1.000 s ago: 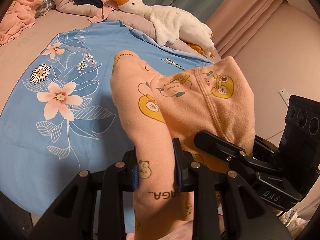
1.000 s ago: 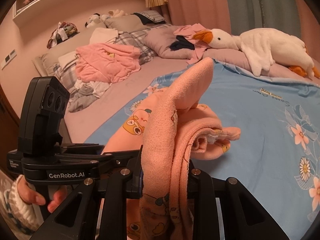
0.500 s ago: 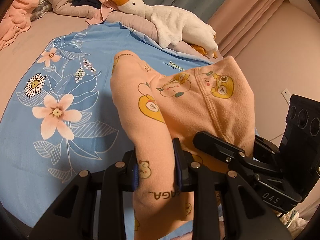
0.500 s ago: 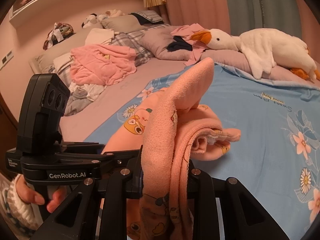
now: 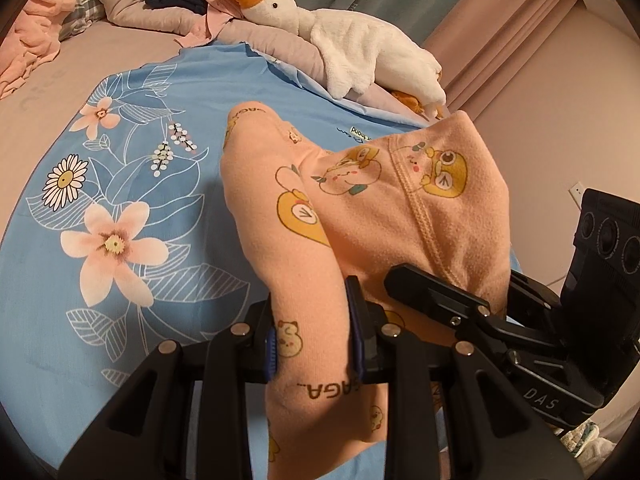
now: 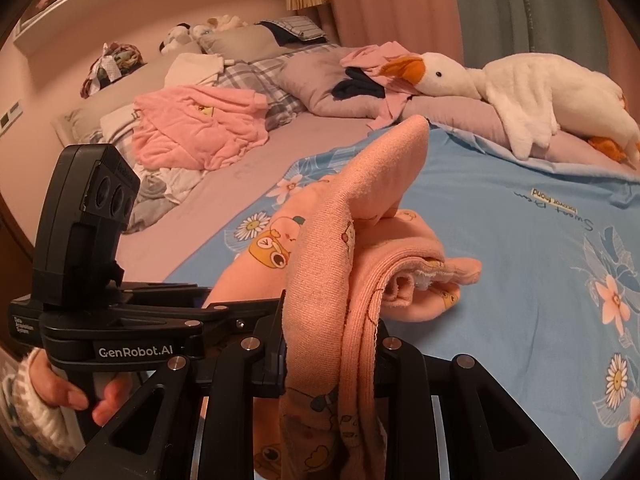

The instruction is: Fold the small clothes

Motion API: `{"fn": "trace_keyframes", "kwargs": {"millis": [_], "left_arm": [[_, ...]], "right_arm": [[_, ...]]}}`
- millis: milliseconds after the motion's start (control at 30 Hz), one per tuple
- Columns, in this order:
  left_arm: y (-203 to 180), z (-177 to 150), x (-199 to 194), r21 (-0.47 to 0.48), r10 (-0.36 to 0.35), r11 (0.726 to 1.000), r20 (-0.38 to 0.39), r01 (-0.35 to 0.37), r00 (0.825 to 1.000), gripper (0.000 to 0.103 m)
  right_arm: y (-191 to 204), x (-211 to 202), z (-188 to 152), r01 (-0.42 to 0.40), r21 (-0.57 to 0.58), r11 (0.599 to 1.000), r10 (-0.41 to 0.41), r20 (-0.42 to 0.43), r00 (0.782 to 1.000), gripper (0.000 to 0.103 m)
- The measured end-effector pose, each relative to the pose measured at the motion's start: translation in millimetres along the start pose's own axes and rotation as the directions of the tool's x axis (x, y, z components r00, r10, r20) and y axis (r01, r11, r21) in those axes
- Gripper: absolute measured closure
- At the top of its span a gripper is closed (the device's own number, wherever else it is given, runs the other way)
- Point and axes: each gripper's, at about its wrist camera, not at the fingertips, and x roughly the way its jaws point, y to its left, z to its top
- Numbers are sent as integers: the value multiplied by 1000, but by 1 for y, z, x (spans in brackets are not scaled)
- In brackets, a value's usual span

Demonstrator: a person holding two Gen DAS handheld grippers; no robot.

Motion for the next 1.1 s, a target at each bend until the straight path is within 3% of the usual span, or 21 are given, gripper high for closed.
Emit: {"fn": "trace_keyframes", "kwargs": {"millis": [1100], "left_arm": [[40,47,42,16,66,998,8,-66,998,77]], "right_arm": [[-14,55,25,0,-8,1000,0,-1,1000,76]]}}
